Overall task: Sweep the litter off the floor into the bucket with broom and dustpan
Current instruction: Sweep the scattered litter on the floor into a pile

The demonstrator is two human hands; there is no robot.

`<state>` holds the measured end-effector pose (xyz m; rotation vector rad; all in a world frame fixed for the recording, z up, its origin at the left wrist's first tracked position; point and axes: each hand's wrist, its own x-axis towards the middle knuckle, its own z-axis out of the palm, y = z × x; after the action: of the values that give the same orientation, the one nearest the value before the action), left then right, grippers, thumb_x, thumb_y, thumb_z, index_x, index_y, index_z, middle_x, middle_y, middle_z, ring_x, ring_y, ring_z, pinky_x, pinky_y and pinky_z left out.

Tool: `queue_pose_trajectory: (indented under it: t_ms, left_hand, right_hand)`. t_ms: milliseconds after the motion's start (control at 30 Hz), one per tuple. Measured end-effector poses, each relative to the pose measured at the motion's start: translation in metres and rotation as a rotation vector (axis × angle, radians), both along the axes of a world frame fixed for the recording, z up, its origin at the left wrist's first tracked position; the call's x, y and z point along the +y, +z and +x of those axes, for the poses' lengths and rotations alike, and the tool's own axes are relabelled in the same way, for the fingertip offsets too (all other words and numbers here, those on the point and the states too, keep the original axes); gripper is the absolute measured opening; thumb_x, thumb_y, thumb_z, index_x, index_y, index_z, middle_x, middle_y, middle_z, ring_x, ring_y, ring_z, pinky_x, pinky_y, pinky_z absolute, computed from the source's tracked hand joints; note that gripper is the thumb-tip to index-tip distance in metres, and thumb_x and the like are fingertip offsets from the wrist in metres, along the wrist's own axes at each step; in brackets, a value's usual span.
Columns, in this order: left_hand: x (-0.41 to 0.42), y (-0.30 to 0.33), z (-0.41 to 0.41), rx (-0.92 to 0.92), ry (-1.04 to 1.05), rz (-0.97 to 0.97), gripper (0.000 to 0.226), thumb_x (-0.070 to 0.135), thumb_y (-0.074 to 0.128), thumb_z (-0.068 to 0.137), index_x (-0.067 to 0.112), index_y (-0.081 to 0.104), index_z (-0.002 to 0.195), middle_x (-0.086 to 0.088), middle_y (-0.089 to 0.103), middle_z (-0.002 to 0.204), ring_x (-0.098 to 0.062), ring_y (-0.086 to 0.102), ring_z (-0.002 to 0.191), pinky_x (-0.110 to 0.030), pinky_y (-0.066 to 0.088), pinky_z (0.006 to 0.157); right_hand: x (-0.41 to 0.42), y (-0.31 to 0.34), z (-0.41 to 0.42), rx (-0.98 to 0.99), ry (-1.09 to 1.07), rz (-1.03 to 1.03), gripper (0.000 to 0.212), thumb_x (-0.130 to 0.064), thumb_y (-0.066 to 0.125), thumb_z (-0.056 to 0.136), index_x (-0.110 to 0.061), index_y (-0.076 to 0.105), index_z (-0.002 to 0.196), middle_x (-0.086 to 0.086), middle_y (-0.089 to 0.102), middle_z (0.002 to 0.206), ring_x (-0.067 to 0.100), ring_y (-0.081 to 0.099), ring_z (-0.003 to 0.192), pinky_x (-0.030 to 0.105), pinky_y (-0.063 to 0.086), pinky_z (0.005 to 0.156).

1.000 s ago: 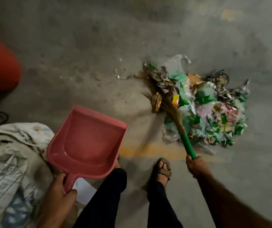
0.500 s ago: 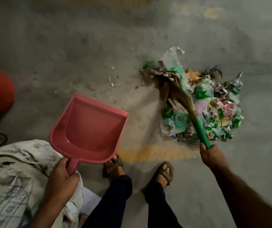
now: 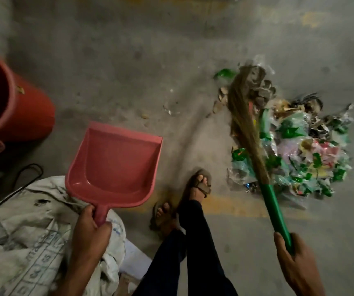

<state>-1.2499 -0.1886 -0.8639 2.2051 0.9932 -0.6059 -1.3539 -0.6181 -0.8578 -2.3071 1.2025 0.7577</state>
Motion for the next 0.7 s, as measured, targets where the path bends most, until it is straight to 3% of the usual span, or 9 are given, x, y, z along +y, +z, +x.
queue_pose_trajectory:
  t_ms: [100, 233, 333, 400, 467, 567, 633, 700]
  left_hand:
    - [0.006, 0.01, -0.008, -0.005, 0.072, 0.007, 0.031, -0.005, 0.067, 0.071, 0.021, 0.055, 0.082, -0.002, 0.061, 0.072, -0.026, 0.057, 0.069, -0.035, 0.04, 0.064]
    - [0.007, 0.016, -0.011, -0.012, 0.132, -0.025, 0.033, -0.001, 0.068, 0.065, 0.018, 0.053, 0.088, -0.009, 0.059, 0.075, -0.03, 0.057, 0.073, -0.033, 0.042, 0.065]
    - [0.003, 0.011, -0.009, 0.015, 0.142, 0.002, 0.037, 0.007, 0.065, 0.061, 0.01, 0.052, 0.096, -0.013, 0.056, 0.082, -0.026, 0.051, 0.075, -0.011, 0.04, 0.062]
    - [-0.004, 0.008, -0.003, 0.053, 0.128, 0.063, 0.043, 0.006, 0.07, 0.061, 0.003, 0.053, 0.101, -0.016, 0.058, 0.091, -0.026, 0.05, 0.08, -0.02, 0.04, 0.067]
    - [-0.011, 0.001, 0.001, 0.078, 0.108, 0.111, 0.063, 0.016, 0.062, 0.049, 0.002, 0.056, 0.11, -0.015, 0.059, 0.096, -0.027, 0.054, 0.084, -0.029, 0.041, 0.076]
    - [-0.021, -0.013, 0.003, 0.16, 0.096, 0.097, 0.081, 0.026, 0.062, 0.043, 0.002, 0.057, 0.12, -0.02, 0.064, 0.095, -0.035, 0.063, 0.083, -0.045, 0.05, 0.082]
    - [-0.034, -0.016, 0.016, 0.169, 0.068, 0.063, 0.077, 0.025, 0.064, 0.045, 0.005, 0.057, 0.119, -0.02, 0.065, 0.096, -0.036, 0.064, 0.086, -0.048, 0.051, 0.084]
    - [-0.062, -0.003, 0.044, 0.148, 0.032, 0.014, 0.06, 0.009, 0.07, 0.057, 0.004, 0.057, 0.115, -0.014, 0.061, 0.097, -0.03, 0.059, 0.088, -0.039, 0.045, 0.084]
  right_hand:
    - [0.031, -0.016, 0.006, 0.066, 0.126, 0.094, 0.032, -0.047, 0.061, 0.09, -0.016, 0.054, 0.085, 0.005, 0.06, 0.064, 0.025, 0.061, 0.062, 0.039, 0.052, 0.062]
    - [0.086, -0.069, 0.038, 0.205, 0.499, 0.216, 0.039, -0.06, 0.045, 0.093, -0.025, 0.049, 0.109, 0.002, 0.069, 0.093, 0.024, 0.068, 0.087, 0.035, 0.049, 0.069]
    - [0.131, -0.106, 0.09, 0.203, 0.727, 0.206, 0.047, -0.056, 0.039, 0.095, -0.025, 0.041, 0.131, 0.005, 0.066, 0.115, 0.028, 0.066, 0.102, 0.037, 0.05, 0.079]
    - [0.15, -0.126, 0.13, 0.204, 0.726, 0.212, 0.046, -0.051, 0.042, 0.095, -0.02, 0.045, 0.128, 0.01, 0.061, 0.124, 0.031, 0.063, 0.108, 0.039, 0.051, 0.086]
    - [0.149, -0.146, 0.159, 0.263, 0.628, 0.245, 0.049, -0.048, 0.045, 0.094, -0.014, 0.049, 0.129, 0.015, 0.055, 0.135, 0.034, 0.058, 0.118, 0.04, 0.048, 0.096]
    - [0.112, -0.153, 0.17, 0.328, 0.457, 0.297, 0.062, -0.051, 0.043, 0.096, -0.007, 0.041, 0.14, 0.019, 0.053, 0.138, 0.035, 0.056, 0.121, 0.042, 0.047, 0.097]
    - [0.069, -0.15, 0.161, 0.364, 0.372, 0.272, 0.054, -0.051, 0.041, 0.098, -0.007, 0.048, 0.128, 0.02, 0.062, 0.124, 0.036, 0.061, 0.112, 0.04, 0.049, 0.089]
    - [0.021, -0.144, 0.154, 0.382, 0.272, 0.23, 0.051, -0.052, 0.04, 0.099, -0.007, 0.052, 0.117, 0.021, 0.065, 0.115, 0.036, 0.063, 0.106, 0.038, 0.049, 0.084]
